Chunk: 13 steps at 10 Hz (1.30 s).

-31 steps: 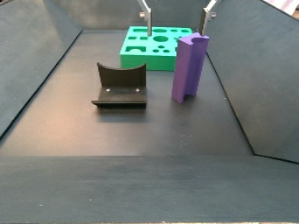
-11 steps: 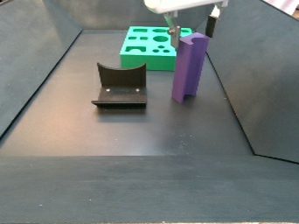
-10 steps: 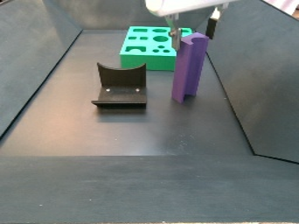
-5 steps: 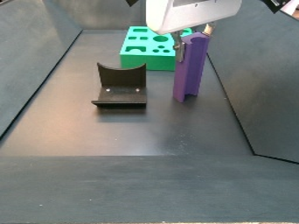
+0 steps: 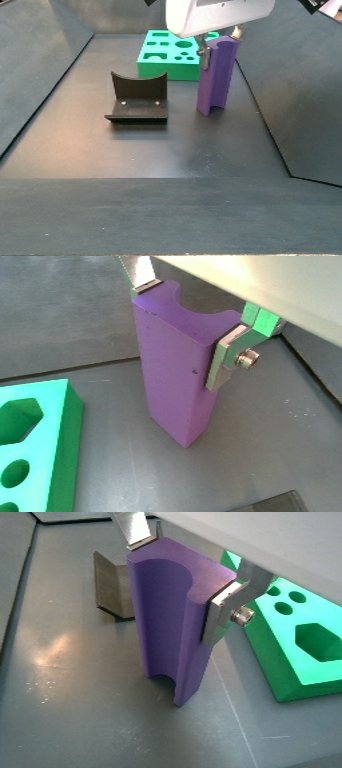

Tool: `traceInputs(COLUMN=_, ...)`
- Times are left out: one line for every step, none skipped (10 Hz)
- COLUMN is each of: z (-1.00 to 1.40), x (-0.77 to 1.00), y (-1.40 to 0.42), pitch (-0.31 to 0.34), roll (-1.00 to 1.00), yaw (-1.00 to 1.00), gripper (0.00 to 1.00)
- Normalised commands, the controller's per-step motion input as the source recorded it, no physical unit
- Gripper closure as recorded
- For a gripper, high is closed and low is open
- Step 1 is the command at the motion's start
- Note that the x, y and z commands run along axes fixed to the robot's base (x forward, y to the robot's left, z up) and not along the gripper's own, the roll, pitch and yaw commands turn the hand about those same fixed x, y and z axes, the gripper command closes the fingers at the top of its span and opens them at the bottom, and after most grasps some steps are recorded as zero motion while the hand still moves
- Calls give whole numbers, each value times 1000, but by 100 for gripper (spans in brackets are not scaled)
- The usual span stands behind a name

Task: Pick up the arch object. Move up. Move to above the board. Insert the arch object.
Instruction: Pick up the arch object, then move up.

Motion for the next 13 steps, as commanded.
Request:
traceInputs(z=0, x=0, y=0, pitch=0, roll=0, yaw=0, gripper=100)
traceInputs(z=0, x=0, y=0, pitch=0, roll=0, yaw=0, gripper=100)
traceInputs(z=0, x=0, y=0, pitch=0, roll=0, yaw=0, gripper=100)
traceInputs(z=0, x=0, y=0, pitch=0, roll=0, yaw=0, gripper=100)
traceInputs(z=0, x=0, y=0, pitch=0, roll=0, yaw=0, gripper=100)
traceInputs(z=0, x=0, y=0, pitch=0, roll=0, yaw=0, gripper=100)
traceInputs(z=0, x=0, y=0, pitch=0, roll=0, yaw=0, gripper=100)
traceInputs(z=833, x=0, y=0, pitch=0, roll=0, yaw=0, gripper=100)
traceInputs(z=786, x=-48, y=3, pitch=29, roll=-7, yaw=9, gripper=100)
traceInputs(z=652, x=-65, y=-10, pitch=45, roll=-33, yaw=15, gripper=100)
traceInputs(z=515, x=-44, y=-15, pitch=35, roll=-58, yaw=20, gripper=100)
traceInputs(z=313, x=-21, y=-14, pitch=32, roll=-87, yaw=14, gripper=100)
traceInputs(z=213, x=-13, y=-11, pitch=37, roll=-100, yaw=10, gripper=100)
